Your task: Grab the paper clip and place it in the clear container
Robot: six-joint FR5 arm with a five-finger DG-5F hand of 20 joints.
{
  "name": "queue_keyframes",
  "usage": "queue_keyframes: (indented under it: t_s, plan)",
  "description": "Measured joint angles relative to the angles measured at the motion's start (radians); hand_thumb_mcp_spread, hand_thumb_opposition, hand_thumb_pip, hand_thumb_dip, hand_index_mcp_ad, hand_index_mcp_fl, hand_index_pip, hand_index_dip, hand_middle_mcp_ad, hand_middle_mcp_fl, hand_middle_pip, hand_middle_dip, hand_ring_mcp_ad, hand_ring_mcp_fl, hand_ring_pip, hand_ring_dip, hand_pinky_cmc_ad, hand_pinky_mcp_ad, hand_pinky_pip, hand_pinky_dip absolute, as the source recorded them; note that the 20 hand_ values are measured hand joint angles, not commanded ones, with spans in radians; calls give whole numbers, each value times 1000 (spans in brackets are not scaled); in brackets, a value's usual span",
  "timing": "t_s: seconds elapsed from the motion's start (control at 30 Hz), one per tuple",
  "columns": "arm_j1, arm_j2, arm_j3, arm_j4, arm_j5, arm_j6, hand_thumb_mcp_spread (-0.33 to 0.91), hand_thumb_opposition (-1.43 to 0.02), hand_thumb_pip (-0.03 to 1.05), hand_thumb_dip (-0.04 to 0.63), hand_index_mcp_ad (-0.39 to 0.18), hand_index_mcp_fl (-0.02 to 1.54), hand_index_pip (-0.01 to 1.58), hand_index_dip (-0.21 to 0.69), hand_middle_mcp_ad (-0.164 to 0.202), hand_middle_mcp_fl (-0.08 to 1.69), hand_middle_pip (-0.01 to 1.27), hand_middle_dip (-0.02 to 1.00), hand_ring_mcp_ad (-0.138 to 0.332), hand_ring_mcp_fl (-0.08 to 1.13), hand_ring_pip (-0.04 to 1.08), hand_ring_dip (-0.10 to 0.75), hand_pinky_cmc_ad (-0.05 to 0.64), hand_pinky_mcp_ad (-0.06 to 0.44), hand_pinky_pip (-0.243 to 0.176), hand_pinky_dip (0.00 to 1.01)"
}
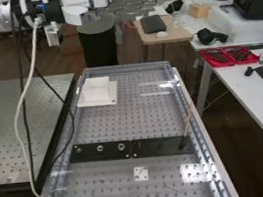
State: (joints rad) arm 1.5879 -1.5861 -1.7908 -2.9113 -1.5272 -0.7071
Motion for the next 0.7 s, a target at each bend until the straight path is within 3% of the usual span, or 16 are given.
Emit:
queue_keyframes:
  t_s: [0.13, 0.27, 0.37, 0.47, 0.7]
  plan:
    - [13, -7, -27, 28, 36, -16, -7, 0, 12, 0, -5, 10, 0, 16, -3, 33, 17, 44, 61, 14, 17, 16, 45, 31, -10, 17]
    - [25, -19, -54, 50, 82, -21, 297, -305, 510, 126, -37, 9, 16, 3, -38, 161, 87, 98, 54, 16, 47, 35, 61, 70, -10, 98]
    - [32, -26, -71, 65, 114, -30, 374, -508, 501, 190, -59, 5, 37, -24, -52, 204, 101, 202, 52, 17, 70, 75, 145, 113, -10, 166]
    - [39, -31, -88, 80, 145, -32, 386, -609, 552, 215, -68, 9, 51, -42, -56, 237, 110, 251, 52, 16, 101, 103, 195, 164, -10, 194]
    - [53, -48, -133, 130, 213, -48, 405, -719, 592, 244, -68, 3, 56, -51, -54, 312, 117, 353, 66, 31, 99, 115, 260, 213, -10, 202]
